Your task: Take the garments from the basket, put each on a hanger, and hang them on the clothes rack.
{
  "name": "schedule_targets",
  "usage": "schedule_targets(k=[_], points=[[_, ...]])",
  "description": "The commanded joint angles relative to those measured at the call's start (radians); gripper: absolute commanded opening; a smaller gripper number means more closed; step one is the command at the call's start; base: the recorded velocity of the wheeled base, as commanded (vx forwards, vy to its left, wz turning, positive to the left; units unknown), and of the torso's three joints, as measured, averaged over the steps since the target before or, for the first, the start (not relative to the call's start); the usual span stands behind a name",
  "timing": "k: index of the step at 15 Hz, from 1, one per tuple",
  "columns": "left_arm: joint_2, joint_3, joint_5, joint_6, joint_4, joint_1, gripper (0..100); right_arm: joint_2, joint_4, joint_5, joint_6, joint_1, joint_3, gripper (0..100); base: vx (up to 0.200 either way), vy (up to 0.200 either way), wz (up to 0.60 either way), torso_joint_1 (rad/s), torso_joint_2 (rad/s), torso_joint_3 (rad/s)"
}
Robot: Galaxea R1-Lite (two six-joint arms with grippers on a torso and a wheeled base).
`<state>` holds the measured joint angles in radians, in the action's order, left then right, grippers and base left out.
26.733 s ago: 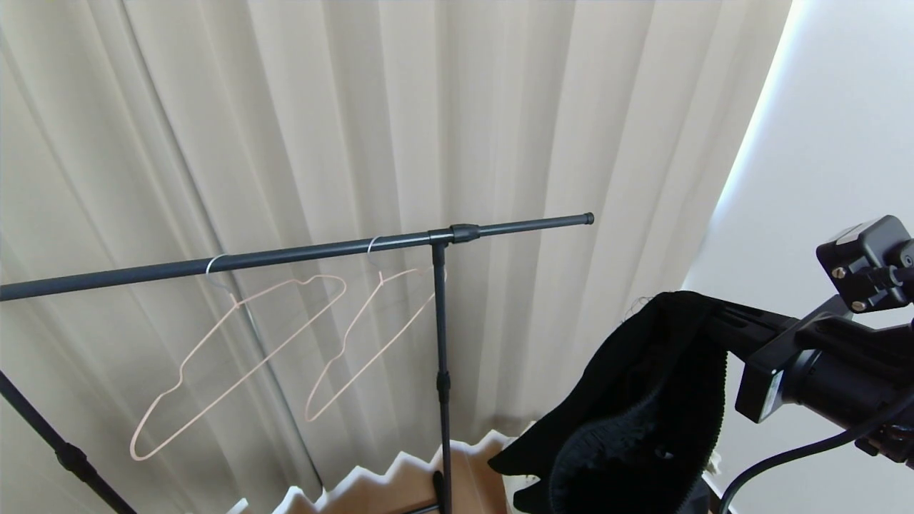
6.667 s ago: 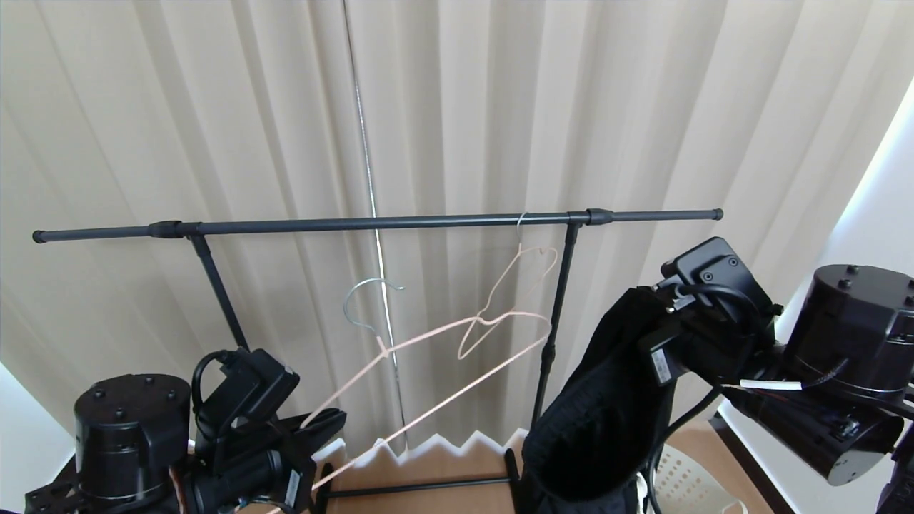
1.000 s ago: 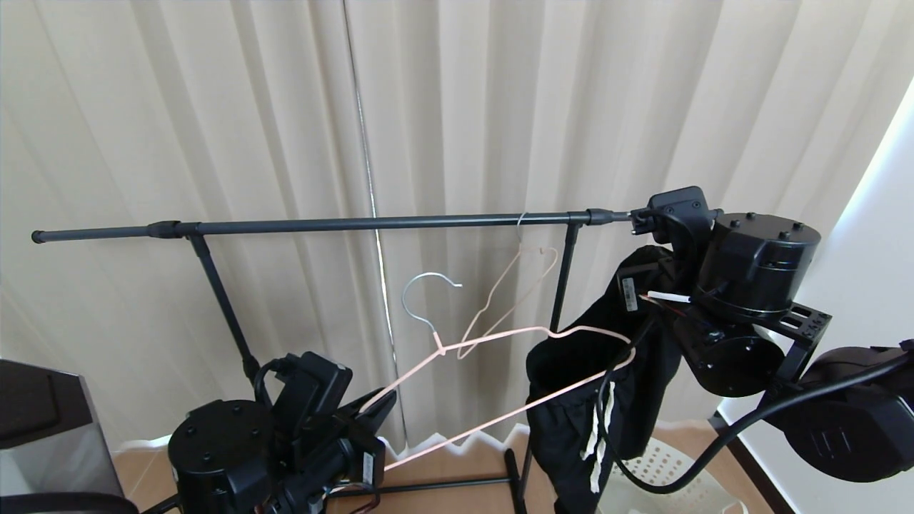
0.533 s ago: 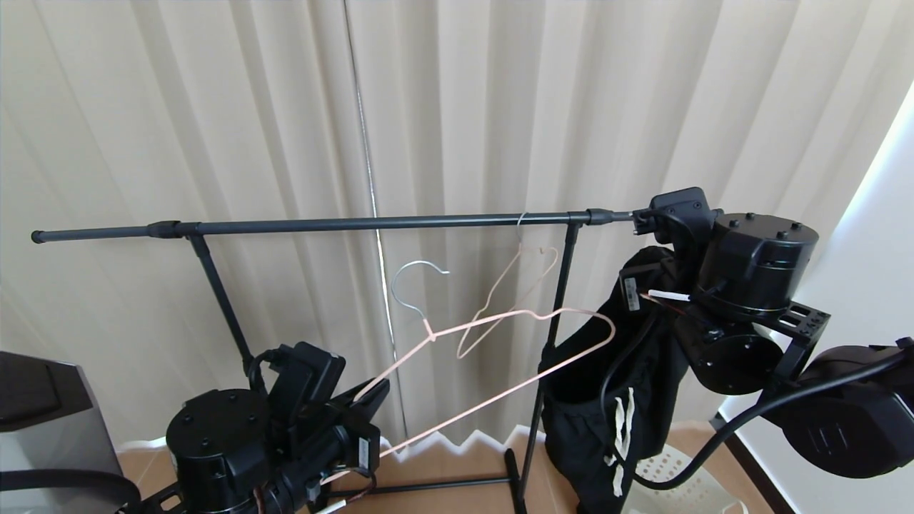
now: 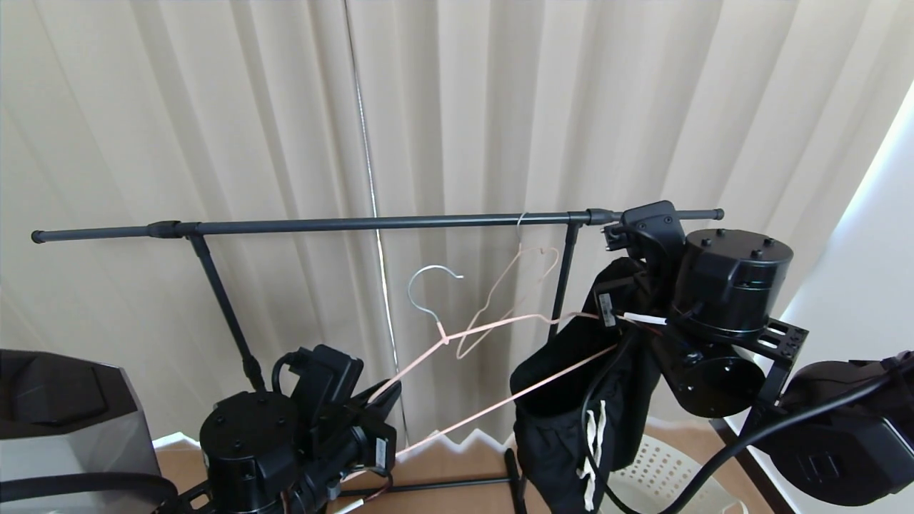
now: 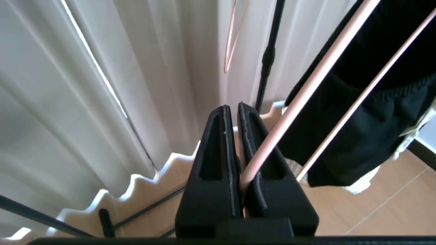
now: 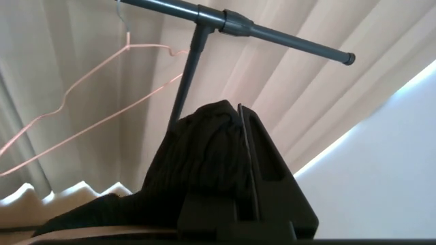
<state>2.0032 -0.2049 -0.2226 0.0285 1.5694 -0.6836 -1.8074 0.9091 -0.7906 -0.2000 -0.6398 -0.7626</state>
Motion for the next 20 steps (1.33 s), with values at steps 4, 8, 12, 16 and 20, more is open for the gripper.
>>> schedule_targets(k=[4,8,12,16,20], points=[[0.005,-0.016,-0.008,0.014,0.001,-0.028,0,-0.032,0.002,-0.002,0.017,-0.052,-0.003,0,0.0,0.0,0.0,0.0,0.0,0.0],[0.011,-0.044,-0.074,0.01,0.001,-0.036,0,-0.03,0.001,-0.01,0.045,-0.097,-0.012,0,0.0,0.0,0.0,0.0,0.0,0.0],[0.009,-0.047,-0.08,0.007,0.001,-0.053,0,-0.029,-0.001,-0.039,0.056,-0.126,-0.04,0,0.0,0.0,0.0,0.0,0.0,0.0],[0.011,-0.048,-0.093,0.007,0.001,-0.065,0,-0.024,-0.052,-0.075,0.054,-0.178,-0.064,0,0.0,0.0,0.0,0.0,0.0,0.0],[0.011,-0.048,-0.097,0.007,0.001,-0.07,0,-0.029,-0.059,-0.075,0.054,-0.244,-0.096,0,0.0,0.0,0.0,0.0,0.0,0.0]])
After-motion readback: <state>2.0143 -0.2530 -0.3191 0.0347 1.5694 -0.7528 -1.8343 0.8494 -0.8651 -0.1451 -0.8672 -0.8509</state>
